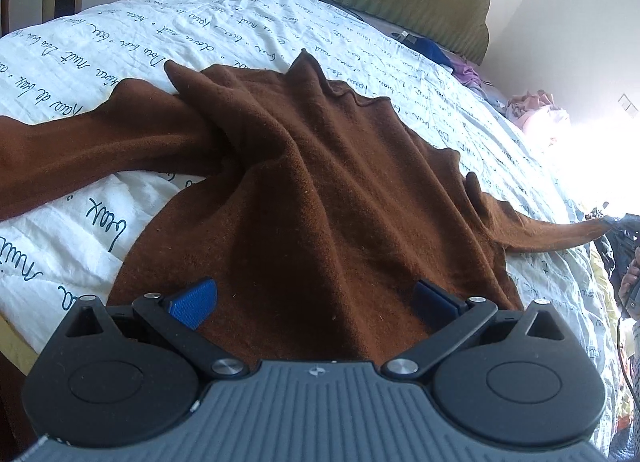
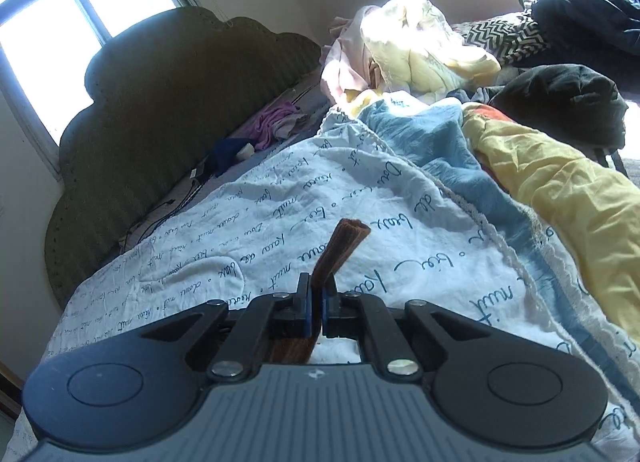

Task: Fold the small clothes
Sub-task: 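Grasp the brown sweater's sleeve cuff with the right gripper and lift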

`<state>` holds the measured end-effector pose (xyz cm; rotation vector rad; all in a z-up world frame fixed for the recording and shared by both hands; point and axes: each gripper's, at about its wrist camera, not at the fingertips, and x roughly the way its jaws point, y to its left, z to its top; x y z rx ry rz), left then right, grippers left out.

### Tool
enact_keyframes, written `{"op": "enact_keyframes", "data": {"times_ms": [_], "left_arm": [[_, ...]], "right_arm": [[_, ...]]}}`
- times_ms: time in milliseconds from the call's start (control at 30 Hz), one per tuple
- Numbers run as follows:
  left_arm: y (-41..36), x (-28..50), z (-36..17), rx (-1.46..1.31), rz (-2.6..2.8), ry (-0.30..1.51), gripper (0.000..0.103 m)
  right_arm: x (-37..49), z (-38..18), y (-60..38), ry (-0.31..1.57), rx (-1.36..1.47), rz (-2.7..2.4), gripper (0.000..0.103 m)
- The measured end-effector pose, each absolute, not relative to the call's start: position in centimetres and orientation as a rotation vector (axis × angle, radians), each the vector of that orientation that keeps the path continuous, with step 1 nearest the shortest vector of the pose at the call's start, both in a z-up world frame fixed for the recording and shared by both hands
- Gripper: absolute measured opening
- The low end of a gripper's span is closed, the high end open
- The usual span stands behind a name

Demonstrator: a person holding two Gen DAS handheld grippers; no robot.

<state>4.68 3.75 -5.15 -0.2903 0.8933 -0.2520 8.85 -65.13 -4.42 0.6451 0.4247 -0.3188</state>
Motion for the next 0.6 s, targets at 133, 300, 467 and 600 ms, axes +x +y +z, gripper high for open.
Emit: {"op": "enact_keyframes", "data": {"times_ms": [133,300,467,600], "left_arm": [[3.4,4.2,-4.7,-0.285,-0.279,0.886,0.103],[3.0,3.4,-4.4,-0.252,-0.304,0.883,0.103],[3.5,2.5,-3.6,-0.225,-0.323,0.877,0.103],[5.1,2.2,-3.3,-0.24,-0.309,0.891,0.103]], "right_arm": [[6.8,-0.9,-65.8,0.394,0.592,-0.325,0.003],[5.3,-0.8,-65.9,0.477,0.551,-0.378,0.003],[4.1,-1.5,-64.3,0.438,0.563,-0.359,0.003],[4.6,2.8,-58.9,0.348,0.506,-0.22,0.003]]}}
